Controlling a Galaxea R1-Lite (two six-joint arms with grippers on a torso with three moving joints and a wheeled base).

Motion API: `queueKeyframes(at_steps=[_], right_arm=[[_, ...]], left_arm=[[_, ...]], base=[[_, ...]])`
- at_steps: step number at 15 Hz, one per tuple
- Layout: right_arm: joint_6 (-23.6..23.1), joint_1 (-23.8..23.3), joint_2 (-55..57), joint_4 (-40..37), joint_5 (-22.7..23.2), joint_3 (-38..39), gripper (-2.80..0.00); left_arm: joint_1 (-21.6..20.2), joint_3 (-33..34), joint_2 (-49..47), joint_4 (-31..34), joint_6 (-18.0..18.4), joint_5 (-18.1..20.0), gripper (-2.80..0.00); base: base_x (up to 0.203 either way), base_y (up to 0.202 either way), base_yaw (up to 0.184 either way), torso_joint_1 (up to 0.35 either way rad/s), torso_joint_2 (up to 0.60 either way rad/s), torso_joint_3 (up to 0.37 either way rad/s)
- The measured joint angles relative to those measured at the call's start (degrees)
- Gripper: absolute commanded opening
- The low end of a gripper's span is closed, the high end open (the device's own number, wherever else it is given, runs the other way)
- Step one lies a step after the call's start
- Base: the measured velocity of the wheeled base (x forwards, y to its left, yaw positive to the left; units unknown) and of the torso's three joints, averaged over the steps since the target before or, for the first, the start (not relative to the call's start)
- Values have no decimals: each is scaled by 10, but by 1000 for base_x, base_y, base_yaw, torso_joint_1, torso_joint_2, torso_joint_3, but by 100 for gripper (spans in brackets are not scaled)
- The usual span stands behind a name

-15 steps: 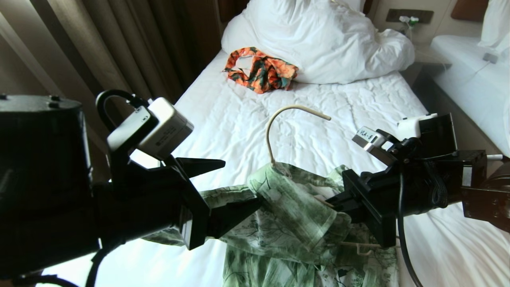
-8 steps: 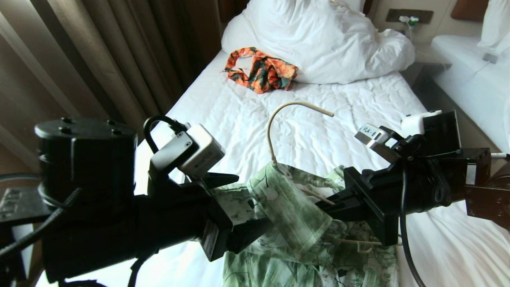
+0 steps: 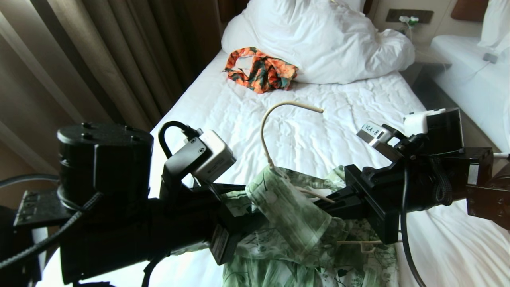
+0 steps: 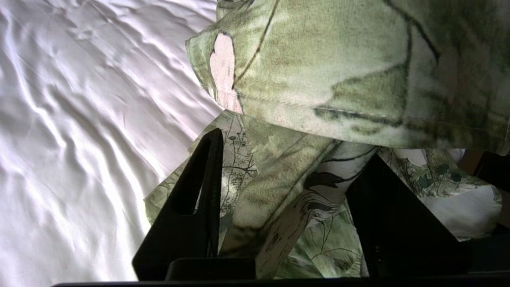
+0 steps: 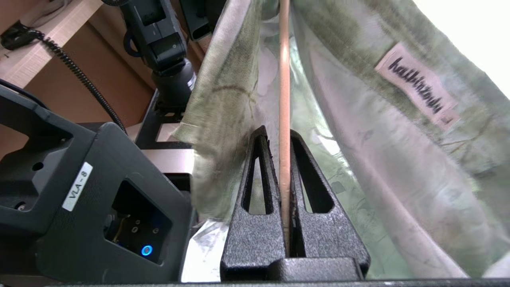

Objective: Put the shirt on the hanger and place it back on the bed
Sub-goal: Hook the other side of the shirt onto the hanger

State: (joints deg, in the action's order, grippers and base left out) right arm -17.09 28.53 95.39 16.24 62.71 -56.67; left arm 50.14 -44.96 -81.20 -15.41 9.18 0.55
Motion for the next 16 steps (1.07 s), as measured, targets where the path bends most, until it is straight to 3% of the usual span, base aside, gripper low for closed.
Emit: queueKeyframes(at_steps=[9,10,11,16], right_arm=[[-7,-1,0,9,0,4,-280],[-7,-1,0,9,1,6,-264],[-8,-1,0,9,1,8,0],[18,-6,-9,13,-23,8,0]], left_arm=[[1,5,3,1,1,1,-280],[1,5,3,1,1,1,-280],[1,4,4,2,1,1,-280],[5,-1,8,-6,-1,1,-280]], base=[[0,0,0,0,0,0],[0,0,0,0,0,0],[0,0,0,0,0,0],[0,0,0,0,0,0]])
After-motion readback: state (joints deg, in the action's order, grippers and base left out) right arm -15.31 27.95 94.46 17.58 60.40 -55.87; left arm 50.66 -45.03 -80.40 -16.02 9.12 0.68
